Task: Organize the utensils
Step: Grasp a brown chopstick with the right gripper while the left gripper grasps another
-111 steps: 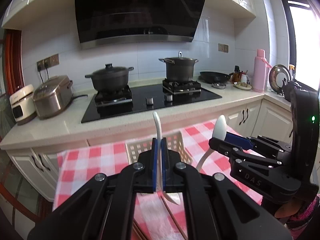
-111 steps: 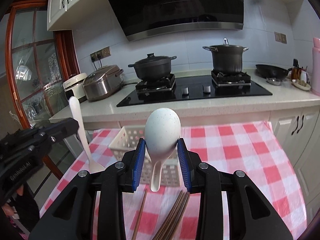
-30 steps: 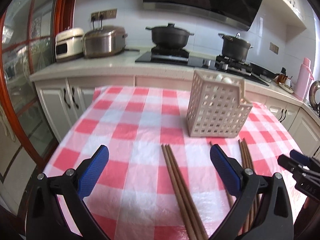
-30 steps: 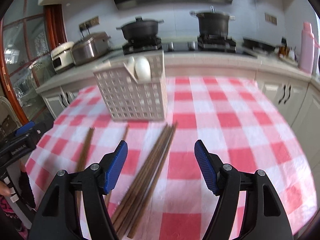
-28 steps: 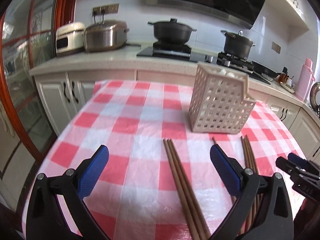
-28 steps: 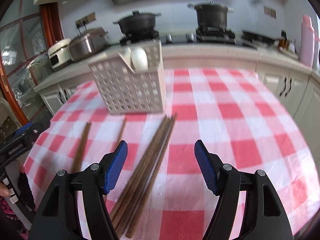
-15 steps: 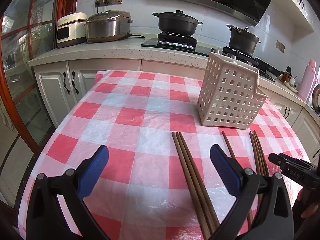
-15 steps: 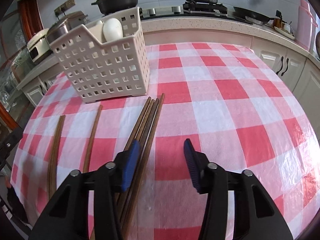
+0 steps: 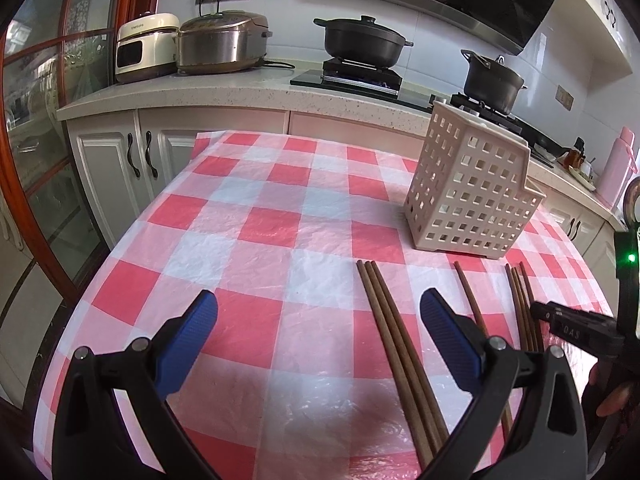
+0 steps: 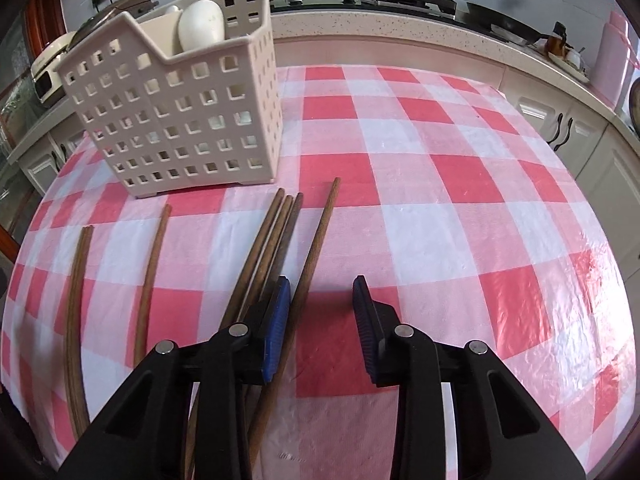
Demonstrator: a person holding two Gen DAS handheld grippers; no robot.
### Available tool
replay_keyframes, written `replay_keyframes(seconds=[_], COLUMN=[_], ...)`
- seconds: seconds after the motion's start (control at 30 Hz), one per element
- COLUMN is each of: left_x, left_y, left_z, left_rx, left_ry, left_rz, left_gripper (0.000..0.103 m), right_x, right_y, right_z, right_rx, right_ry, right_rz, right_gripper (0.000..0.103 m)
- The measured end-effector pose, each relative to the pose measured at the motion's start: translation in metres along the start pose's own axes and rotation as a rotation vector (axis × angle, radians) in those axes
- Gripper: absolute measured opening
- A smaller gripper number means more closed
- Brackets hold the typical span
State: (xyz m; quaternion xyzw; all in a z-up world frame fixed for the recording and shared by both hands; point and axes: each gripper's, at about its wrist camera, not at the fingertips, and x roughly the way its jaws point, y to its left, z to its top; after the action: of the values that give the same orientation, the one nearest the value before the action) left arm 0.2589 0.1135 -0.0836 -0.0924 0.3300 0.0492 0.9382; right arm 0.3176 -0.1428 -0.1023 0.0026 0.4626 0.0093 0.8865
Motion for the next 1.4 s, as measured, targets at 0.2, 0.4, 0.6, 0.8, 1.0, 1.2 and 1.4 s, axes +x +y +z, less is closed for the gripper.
replay_keyframes(seconds=[0.2,0.4,0.6,0.8,1.0,1.2,1.4], left_x=[0.004,0.008,0.022,0.038,0.051,0.054,0.056], left_y=[-0.001,-0.007,-0.014,-0.026,-0.029,-0.032,-0.035], left_z=[-0.001,-0.002,-0.003,-0.007,-0.01,-0.012,-0.014], left_rx=[-0.002,0.007,0.01,0.037,0.036,0.042,0.04], left_ry=[0.019,0.035,0.094,0.165,0.22,0.234,0.237], left_rz=[0.002,0.013,0.024,0.042,0.082,0.09,0.095], left_gripper=[0.098,0.098,0.097,0.074,0.06,0.06,0.056], right_x=[0.011,0.015,0.005,-0.002,-0.003,-0.003,-0.003], right_y=[-0.003,-0.004,-0.005,-0.013,-0.02,-0.022,-0.023], right_z=[0.015,0.019,0.005,-0.005,-0.006,-0.007,-0.006], right_rx=[-0.012,-0.018,-0.042,-0.038,-0.021,-0.016,-0.019], right_ry=[0.002,-0.006,-0.026,-0.03,-0.035,-0.039,-0.038], right_rz=[-0.008,-0.007,0.012,0.052,0.085,0.105,0.114], right_gripper=[0.03,0.025,0.01,0.009,0.009,0.009,0.009])
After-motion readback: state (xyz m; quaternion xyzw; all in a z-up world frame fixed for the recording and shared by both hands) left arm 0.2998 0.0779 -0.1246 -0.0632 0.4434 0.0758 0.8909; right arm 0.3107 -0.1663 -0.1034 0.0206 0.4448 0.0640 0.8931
